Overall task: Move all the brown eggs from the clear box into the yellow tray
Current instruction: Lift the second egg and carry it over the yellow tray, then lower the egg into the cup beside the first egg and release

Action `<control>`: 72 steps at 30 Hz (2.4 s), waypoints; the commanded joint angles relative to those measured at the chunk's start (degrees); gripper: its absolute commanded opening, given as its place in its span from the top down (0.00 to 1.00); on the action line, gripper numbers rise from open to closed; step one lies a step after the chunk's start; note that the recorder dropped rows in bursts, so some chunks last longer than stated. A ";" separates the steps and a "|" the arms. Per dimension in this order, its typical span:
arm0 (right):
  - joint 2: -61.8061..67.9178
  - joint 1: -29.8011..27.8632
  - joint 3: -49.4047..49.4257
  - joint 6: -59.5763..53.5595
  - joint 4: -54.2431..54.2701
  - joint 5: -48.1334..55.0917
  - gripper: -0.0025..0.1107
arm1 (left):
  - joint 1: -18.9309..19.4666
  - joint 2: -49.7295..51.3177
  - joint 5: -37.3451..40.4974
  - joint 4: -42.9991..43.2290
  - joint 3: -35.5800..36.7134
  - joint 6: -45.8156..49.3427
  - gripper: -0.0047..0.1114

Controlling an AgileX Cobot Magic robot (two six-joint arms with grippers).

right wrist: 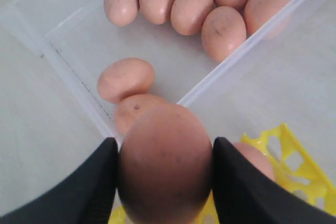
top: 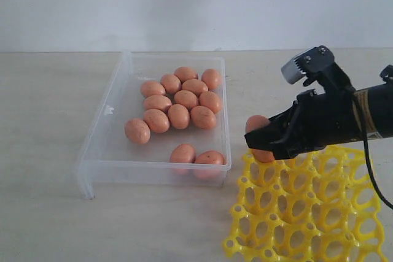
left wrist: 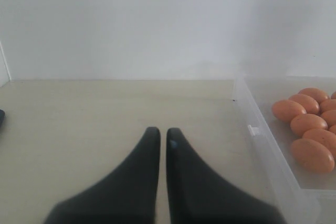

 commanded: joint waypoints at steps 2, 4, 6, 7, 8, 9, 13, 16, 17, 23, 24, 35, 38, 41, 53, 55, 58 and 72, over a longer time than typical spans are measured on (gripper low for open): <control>-0.76 -10.95 4.41 -10.08 12.79 -9.34 0.98 | -0.03 -0.21 -0.25 0.09 0.23 0.01 0.92; -0.61 -13.90 6.45 -13.80 16.90 -12.17 0.98 | -0.03 -0.21 -0.25 0.09 0.23 0.01 0.92; -0.61 -14.32 7.54 -16.58 19.24 -11.57 0.98 | -0.03 -0.21 -0.25 0.09 0.23 0.01 0.92; -0.61 -13.80 7.96 -17.61 19.57 -10.91 0.98 | -0.03 -0.21 -0.25 0.09 0.23 0.01 0.92; -0.47 -13.10 8.20 -18.78 19.57 -9.82 0.98 | -0.03 -0.21 -0.25 0.09 0.23 0.01 0.92; -0.37 -12.29 8.50 -19.53 19.57 -8.69 0.98 | -0.03 -0.21 -0.25 0.09 0.23 0.01 0.92; 1.61 -10.30 8.61 -21.60 20.68 -6.41 0.98 | -0.03 -0.21 -0.25 0.09 0.23 0.01 0.92; 1.59 -10.17 8.61 -21.73 20.69 -3.86 0.98 | -0.03 -0.21 -0.25 0.09 0.23 0.01 0.92; 1.59 -10.17 8.61 -21.73 20.78 -2.28 0.98 | -0.03 -0.21 -0.25 0.09 0.23 0.01 0.92; 4.76 -10.04 8.83 -23.44 21.09 -4.04 0.98 | -0.03 -0.21 -0.25 0.09 0.23 0.01 0.92; 5.14 -10.04 8.83 -24.01 21.21 -4.29 0.98 | -0.03 -0.21 -0.25 0.09 0.23 0.01 0.92; 5.63 -10.04 8.83 -25.44 26.50 -1.17 0.98 | -0.03 -0.21 -0.25 0.09 0.23 0.01 0.92; 5.73 -10.04 8.83 -26.34 28.08 0.26 0.98 | -0.03 -0.21 -0.25 0.09 0.23 0.01 0.92; 5.73 -10.04 8.83 -26.94 28.55 -1.30 0.98 | -0.03 -0.21 -0.25 0.09 0.23 0.01 0.92; 7.66 -10.01 8.83 -28.54 27.83 -3.46 0.98 | -0.03 -0.21 -0.25 0.09 0.23 0.01 0.92; 8.06 -10.01 8.83 -28.81 28.14 -3.58 0.98 | -0.03 -0.21 -0.25 0.09 0.23 0.01 0.92; 8.17 -10.01 8.83 -29.06 28.14 -4.01 0.98 | -0.03 -0.21 -0.25 0.09 0.23 0.01 0.92; 8.17 -10.01 8.83 -29.94 28.94 -3.05 0.57 | -0.03 -0.21 -0.25 0.09 0.23 0.01 0.92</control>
